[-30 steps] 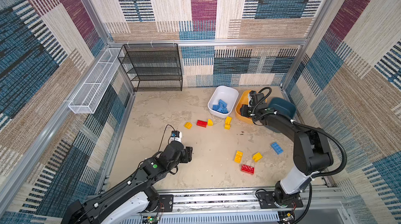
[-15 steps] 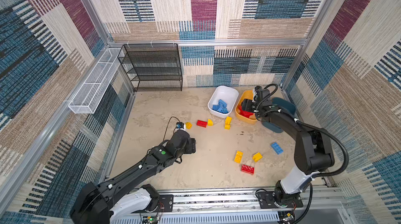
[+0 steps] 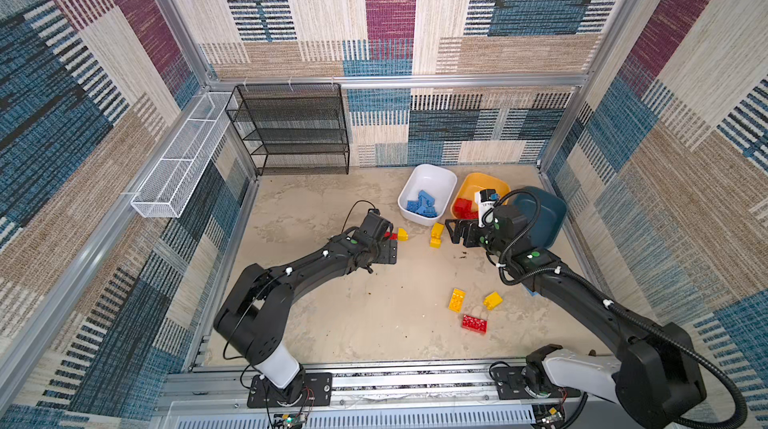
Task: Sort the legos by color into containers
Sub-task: 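Close the left gripper on the red 2x4 brick beside yellow bricks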
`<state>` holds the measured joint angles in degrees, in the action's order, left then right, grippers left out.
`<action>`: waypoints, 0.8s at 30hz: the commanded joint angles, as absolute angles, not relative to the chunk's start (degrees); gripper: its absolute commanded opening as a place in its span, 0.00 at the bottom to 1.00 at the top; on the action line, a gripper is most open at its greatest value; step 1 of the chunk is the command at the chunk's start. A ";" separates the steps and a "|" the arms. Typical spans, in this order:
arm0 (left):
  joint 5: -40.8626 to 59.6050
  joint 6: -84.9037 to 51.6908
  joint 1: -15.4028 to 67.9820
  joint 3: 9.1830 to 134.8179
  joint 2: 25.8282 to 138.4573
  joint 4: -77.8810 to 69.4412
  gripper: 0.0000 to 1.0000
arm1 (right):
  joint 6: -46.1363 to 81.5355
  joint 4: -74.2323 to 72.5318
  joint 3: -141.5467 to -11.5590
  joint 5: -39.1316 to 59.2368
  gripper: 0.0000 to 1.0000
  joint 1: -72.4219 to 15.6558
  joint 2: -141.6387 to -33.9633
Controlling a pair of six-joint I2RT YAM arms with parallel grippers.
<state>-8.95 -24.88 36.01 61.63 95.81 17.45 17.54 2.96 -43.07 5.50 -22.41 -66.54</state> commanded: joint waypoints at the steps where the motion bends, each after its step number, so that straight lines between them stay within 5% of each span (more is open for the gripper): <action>1: -11.14 -20.45 35.90 64.86 99.34 20.25 0.94 | 17.27 -0.35 -40.86 6.59 0.97 -23.03 -63.38; 24: -13.53 -13.95 34.77 83.47 119.67 26.16 0.90 | 17.94 -3.67 -37.24 10.63 0.95 -23.20 -59.59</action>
<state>-13.13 -15.62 35.27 82.39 118.45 24.38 17.80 -1.43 -37.19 10.11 -23.18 -59.61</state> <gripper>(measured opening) 0.904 0.947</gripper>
